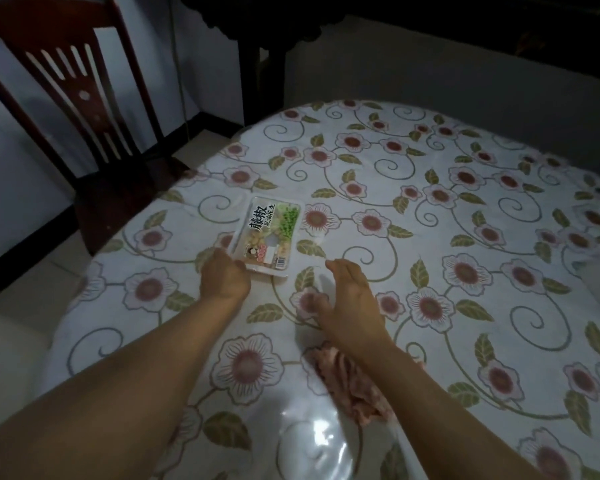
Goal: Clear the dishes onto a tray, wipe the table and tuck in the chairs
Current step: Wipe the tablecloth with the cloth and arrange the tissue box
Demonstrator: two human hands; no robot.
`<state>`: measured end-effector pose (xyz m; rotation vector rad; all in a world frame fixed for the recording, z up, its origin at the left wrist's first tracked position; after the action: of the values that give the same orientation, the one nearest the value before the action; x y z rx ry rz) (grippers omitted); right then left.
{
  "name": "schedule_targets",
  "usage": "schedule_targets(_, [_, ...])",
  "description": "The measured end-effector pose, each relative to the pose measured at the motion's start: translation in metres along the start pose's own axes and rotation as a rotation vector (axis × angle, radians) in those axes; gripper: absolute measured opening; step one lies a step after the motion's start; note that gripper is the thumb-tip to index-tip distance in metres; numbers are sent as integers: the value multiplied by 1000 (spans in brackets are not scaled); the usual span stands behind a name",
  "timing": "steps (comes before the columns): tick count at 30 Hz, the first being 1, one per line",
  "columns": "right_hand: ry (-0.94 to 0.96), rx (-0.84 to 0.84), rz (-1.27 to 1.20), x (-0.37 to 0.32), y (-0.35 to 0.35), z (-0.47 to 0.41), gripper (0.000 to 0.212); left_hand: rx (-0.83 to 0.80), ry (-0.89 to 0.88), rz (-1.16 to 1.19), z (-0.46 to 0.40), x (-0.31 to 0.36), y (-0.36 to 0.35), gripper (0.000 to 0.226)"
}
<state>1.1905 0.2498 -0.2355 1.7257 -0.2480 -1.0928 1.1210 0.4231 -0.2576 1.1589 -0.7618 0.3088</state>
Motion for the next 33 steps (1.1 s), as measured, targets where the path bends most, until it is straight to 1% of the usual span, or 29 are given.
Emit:
schedule_targets(4, [-57,-15,2,7,2,8,54,73,86,42,-4,2,-5,32])
schedule_targets(7, [-82,3,13,16,8,17,52,120,60,34,4,9,-6,33])
schedule_targets(10, [-116,28,19,26,20,26,50,116,16,19,18,15,-11,33])
schedule_targets(14, [-186,76,18,45,39,39,47,55,-72,5,45,31,-33,25])
schedule_targets(18, [-224,131,27,73,62,53,45,-45,-55,68,74,60,-72,22])
schedule_targets(20, [-254,167,34,90,73,58,44,-100,-76,48,88,76,-94,23])
schedule_targets(24, [-289,204,25,116,88,64,44,-150,-113,34,107,100,-128,25])
schedule_targets(28, [-282,211,0,128,90,68,44,-175,-130,-54,114,101,-143,27])
schedule_targets(33, [-207,206,-7,117,85,77,52,-174,-205,-99,114,86,-128,29])
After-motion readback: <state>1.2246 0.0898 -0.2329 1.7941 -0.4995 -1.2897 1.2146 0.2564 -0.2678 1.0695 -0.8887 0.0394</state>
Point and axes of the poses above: each hand's wrist, its own z-axis away from the middle knuckle, its own y-axis out of the back of the hand, x = y × z, the point moved 1 cm from there along -z, towards the middle knuckle, and after that the axes turned 4 degrees about x, right-handed, at the moved point
